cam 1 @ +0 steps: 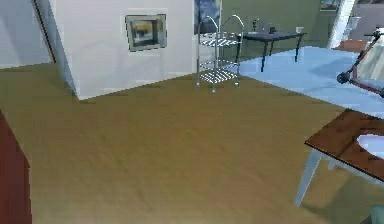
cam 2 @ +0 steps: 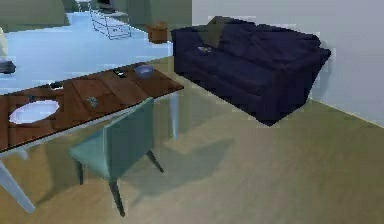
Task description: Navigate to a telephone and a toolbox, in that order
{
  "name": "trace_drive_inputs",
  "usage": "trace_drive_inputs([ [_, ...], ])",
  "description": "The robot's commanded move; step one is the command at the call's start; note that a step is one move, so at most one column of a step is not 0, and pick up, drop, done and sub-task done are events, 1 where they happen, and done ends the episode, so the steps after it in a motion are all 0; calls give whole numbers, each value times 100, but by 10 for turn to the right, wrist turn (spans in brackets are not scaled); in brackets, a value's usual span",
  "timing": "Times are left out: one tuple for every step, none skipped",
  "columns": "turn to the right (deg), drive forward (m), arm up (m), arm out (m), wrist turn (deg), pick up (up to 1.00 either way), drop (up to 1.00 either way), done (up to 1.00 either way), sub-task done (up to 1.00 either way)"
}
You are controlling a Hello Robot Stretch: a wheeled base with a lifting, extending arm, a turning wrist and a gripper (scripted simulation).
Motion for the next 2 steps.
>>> trace_drive_inputs([
  [0,100,0,0,0,0,0,0,0],
  [0,35,0,0,0,0,0,0,0],
])
